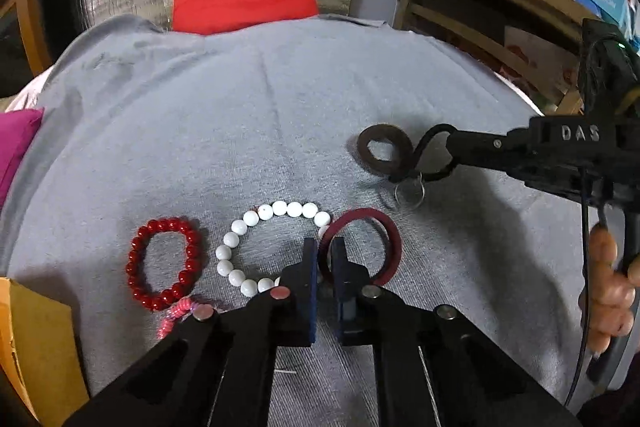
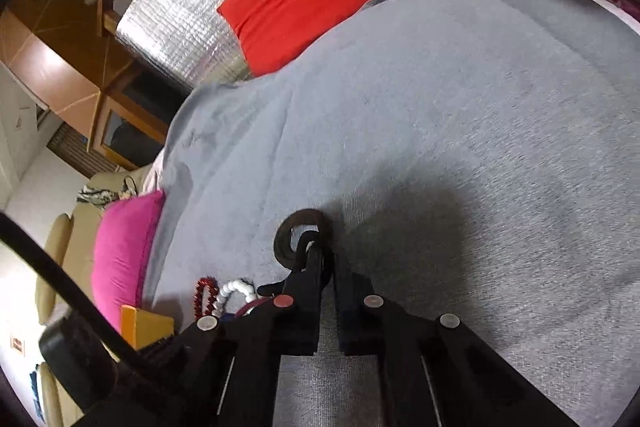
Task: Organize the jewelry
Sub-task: 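Grasp the black hair tie with the right tool while the left grasps the maroon bangle, then carry the hair tie and maroon bangle into the orange box and open both tools, then move both tools back toward the white and pink bead bracelets, then grasp the white bead bracelet with the right tool while the left grasps the pink-and-clear bracelet, then lift the white bead bracelet with the right tool while the left opens over the pink bracelet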
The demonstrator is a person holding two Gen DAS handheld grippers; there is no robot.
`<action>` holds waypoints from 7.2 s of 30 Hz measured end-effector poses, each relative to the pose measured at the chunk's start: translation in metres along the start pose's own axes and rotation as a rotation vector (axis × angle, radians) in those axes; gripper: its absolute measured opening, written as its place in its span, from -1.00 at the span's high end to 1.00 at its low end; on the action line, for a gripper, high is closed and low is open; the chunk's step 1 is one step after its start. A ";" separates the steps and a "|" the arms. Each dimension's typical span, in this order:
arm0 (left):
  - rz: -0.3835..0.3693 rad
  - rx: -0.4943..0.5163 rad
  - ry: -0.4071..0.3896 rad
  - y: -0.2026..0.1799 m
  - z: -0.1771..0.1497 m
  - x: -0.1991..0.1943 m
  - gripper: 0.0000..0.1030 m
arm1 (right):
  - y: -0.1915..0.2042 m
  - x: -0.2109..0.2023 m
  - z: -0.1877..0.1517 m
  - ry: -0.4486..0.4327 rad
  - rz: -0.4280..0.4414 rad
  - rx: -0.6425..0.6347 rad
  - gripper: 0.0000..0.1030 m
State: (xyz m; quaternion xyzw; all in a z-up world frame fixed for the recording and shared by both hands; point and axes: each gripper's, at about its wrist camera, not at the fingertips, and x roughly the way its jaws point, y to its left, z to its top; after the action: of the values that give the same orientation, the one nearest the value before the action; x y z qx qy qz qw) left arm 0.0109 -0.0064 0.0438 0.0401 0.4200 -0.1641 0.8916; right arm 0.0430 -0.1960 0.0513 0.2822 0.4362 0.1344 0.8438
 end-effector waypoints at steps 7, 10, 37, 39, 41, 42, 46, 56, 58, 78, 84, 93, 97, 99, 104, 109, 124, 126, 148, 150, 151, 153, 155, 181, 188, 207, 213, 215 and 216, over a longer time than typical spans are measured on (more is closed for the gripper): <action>-0.039 0.023 -0.058 -0.018 -0.020 -0.033 0.89 | 0.005 -0.010 0.003 -0.003 0.024 0.007 0.87; -0.034 -0.008 -0.082 -0.019 -0.029 -0.054 0.89 | 0.010 -0.014 0.002 0.005 0.033 -0.013 0.87; 0.408 -0.387 -0.056 0.124 -0.174 -0.239 0.89 | 0.241 -0.024 -0.181 0.176 0.348 -0.608 0.87; 0.412 -0.408 -0.016 0.131 -0.188 -0.234 0.89 | 0.250 -0.020 -0.198 0.199 0.349 -0.642 0.87; 0.409 -0.428 0.017 0.134 -0.199 -0.228 0.89 | 0.256 -0.013 -0.212 0.223 0.332 -0.671 0.87; 0.409 -0.442 0.032 0.136 -0.202 -0.223 0.89 | 0.258 -0.011 -0.217 0.228 0.323 -0.681 0.87; 0.404 -0.484 0.076 0.141 -0.215 -0.208 0.89 | 0.259 0.002 -0.229 0.252 0.275 -0.707 0.87; 0.462 -0.474 0.124 0.144 -0.214 -0.194 0.84 | 0.261 0.018 -0.221 0.291 0.259 -0.683 0.82; 0.471 -0.471 0.117 0.142 -0.210 -0.197 0.76 | 0.256 0.014 -0.212 0.279 0.262 -0.654 0.82; 0.392 -0.227 -0.051 0.047 -0.108 -0.193 0.19 | 0.128 -0.040 -0.059 0.127 0.214 -0.196 0.53; 0.335 -0.188 -0.041 0.024 -0.095 -0.174 0.18 | 0.089 -0.053 -0.033 0.107 0.168 -0.103 0.52; 0.294 -0.159 0.005 -0.006 -0.096 -0.153 0.05 | 0.036 -0.081 -0.006 0.053 0.141 0.034 0.52; 0.272 -0.156 0.036 -0.014 -0.099 -0.141 0.04 | 0.026 -0.087 -0.003 0.049 0.119 0.056 0.53; 0.265 -0.150 0.045 -0.019 -0.099 -0.137 0.02 | 0.026 -0.087 -0.003 0.051 0.117 0.051 0.53; 0.274 -0.154 0.056 -0.022 -0.098 -0.131 -0.16 | 0.026 -0.087 -0.005 0.067 0.118 0.034 0.53; 0.266 -0.160 0.077 -0.021 -0.100 -0.123 -0.16 | 0.027 -0.085 -0.007 0.075 0.110 0.028 0.52; 0.252 -0.193 0.092 0.012 -0.062 -0.095 -0.17 | 0.055 -0.032 -0.027 0.195 0.081 -0.060 0.52; 0.246 -0.196 0.098 0.016 -0.056 -0.088 -0.17 | 0.060 -0.020 -0.029 0.214 0.079 -0.065 0.52; 0.259 -0.219 0.142 0.049 -0.051 -0.066 -0.17 | 0.094 0.066 -0.046 0.148 -0.157 -0.269 0.74; 0.256 -0.221 0.142 0.049 -0.050 -0.064 -0.17 | 0.096 0.065 -0.047 0.140 -0.177 -0.290 0.78; 0.252 -0.223 0.142 0.049 -0.049 -0.062 -0.17 | 0.094 0.064 -0.046 0.141 -0.169 -0.285 0.79; 0.246 -0.226 0.144 0.049 -0.047 -0.058 -0.17 | 0.091 0.060 -0.043 0.139 -0.169 -0.276 0.79; 0.238 -0.234 0.141 0.048 -0.044 -0.054 -0.17 | 0.088 0.054 -0.042 0.129 -0.195 -0.283 0.79; 0.040 -0.193 0.088 0.019 -0.047 -0.019 0.70 | 0.041 0.017 -0.028 0.203 -0.224 -0.211 0.79; -0.018 -0.201 0.087 -0.006 -0.068 -0.038 0.70 | 0.014 -0.007 -0.027 0.208 -0.278 -0.193 0.79; 0.121 -0.098 0.110 -0.065 -0.088 -0.038 0.64 | -0.031 -0.049 -0.037 0.240 -0.341 -0.178 0.76; 0.166 -0.067 0.093 -0.070 -0.090 -0.040 0.44 | -0.030 -0.045 -0.034 0.243 -0.352 -0.178 0.75; 0.179 -0.062 0.089 -0.069 -0.091 -0.039 0.35 | -0.029 -0.042 -0.033 0.242 -0.353 -0.175 0.75; 0.189 -0.063 0.087 -0.068 -0.091 -0.039 0.23 | -0.028 -0.041 -0.033 0.242 -0.354 -0.174 0.75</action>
State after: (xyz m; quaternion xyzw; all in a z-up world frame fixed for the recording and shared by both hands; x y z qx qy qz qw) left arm -0.1016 -0.0417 0.0197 0.0584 0.4576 -0.0640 0.8849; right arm -0.0084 -0.2267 0.0467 0.1093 0.5635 0.0543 0.8171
